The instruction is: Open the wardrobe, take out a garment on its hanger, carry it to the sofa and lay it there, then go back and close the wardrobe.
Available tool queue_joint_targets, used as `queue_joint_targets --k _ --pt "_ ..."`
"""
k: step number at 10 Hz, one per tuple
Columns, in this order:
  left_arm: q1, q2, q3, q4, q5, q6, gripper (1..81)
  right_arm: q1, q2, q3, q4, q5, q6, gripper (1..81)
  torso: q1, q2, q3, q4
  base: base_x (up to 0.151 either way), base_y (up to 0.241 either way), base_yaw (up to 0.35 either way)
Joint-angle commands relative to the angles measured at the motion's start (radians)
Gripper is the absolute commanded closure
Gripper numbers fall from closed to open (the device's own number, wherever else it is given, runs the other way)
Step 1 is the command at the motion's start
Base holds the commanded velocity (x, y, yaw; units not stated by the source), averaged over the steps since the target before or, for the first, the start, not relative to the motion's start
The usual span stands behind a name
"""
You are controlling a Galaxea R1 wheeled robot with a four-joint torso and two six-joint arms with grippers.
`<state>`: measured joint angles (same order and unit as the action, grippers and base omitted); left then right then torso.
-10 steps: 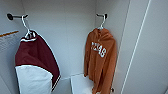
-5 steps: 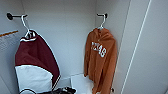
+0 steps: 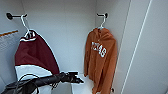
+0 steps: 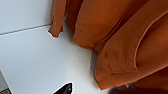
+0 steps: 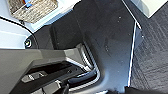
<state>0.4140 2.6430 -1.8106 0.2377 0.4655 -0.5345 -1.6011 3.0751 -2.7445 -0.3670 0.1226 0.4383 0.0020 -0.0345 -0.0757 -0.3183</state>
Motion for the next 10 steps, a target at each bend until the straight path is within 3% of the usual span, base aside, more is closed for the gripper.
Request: queue_joint_targets --k 1,4,10 --pt "-0.310 0.016 0.085 -0.021 -0.053 -0.231 1.0 0.039 0.003 0.005 0.000 -0.047 0.003 1.0 0.000 0.000 0.000 0.000 0.000 0.000 0.000" --pt "-0.431 0.065 0.100 -0.023 -0.133 -0.438 1.0 0.040 0.007 0.005 0.002 -0.046 0.003 1.0 0.000 0.000 0.000 0.000 0.000 0.000 0.000" --pt "-0.658 0.143 0.045 -0.021 -0.192 -0.672 1.0 0.040 0.016 0.006 0.002 -0.035 0.003 1.0 0.000 0.000 0.000 0.000 0.000 0.000 0.000"
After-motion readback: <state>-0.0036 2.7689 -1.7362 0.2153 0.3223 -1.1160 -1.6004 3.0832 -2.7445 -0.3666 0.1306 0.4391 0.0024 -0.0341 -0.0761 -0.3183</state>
